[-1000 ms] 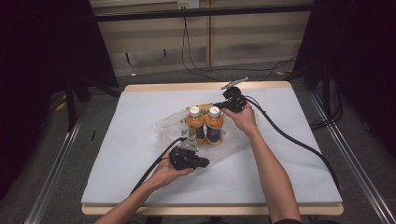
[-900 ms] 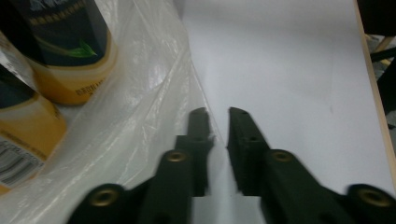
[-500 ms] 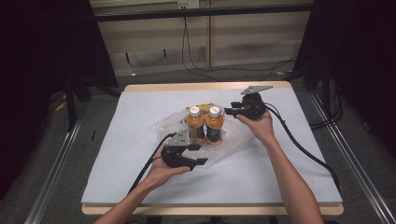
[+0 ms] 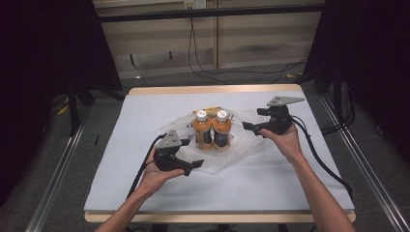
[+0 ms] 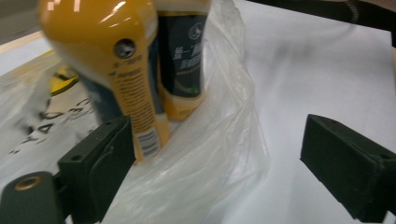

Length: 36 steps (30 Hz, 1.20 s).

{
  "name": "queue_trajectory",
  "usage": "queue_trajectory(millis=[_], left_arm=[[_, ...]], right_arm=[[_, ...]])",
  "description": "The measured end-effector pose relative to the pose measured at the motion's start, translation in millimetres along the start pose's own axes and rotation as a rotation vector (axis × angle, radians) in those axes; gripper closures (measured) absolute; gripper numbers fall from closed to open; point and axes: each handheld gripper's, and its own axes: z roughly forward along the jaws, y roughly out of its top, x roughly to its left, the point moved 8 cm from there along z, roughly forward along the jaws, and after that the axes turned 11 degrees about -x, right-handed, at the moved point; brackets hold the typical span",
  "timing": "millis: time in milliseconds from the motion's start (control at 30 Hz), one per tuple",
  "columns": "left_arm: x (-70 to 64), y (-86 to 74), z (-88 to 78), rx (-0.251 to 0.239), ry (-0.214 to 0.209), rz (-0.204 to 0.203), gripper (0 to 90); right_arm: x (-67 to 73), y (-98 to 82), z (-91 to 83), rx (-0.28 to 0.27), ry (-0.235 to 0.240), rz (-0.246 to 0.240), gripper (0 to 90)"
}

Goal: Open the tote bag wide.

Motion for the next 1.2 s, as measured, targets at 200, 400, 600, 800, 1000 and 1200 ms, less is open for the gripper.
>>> queue_trajectory(millis=[200, 400, 600, 800, 1000, 1200], left_arm=[[5.1, -2.1, -17.6, -0.007, 0.027, 0.011, 5.2], [16.3, -13.9, -36.4, 0.016, 0.099, 0.007, 3.7], [13.3, -13.3, -53.4, -0.005, 0.137, 0.003, 3.7], [14.3, -18.2, -72.5, -0.013, 0.181, 0.002, 3.4], [19.6, -36.1, -90.8, 0.015, 0.218, -0.017, 3.2], [27.2, -55.6, -112.2, 0.041, 0.27, -0.062, 3.2]], right_arm=[[10.0, -3.0, -28.0, -0.017, -0.012, -0.031, 5.3], [19.9, -9.8, -63.6, -0.019, -0.023, -0.04, 5.6], [20.9, -16.8, -91.9, -0.043, -0.105, -0.037, 12.5], [27.0, -31.7, -122.0, -0.069, -0.169, -0.004, 13.5], [39.0, -45.1, -148.6, -0.1, -0.185, -0.02, 19.0], [39.3, -68.0, -166.8, -0.082, -0.234, 0.016, 16.0]])
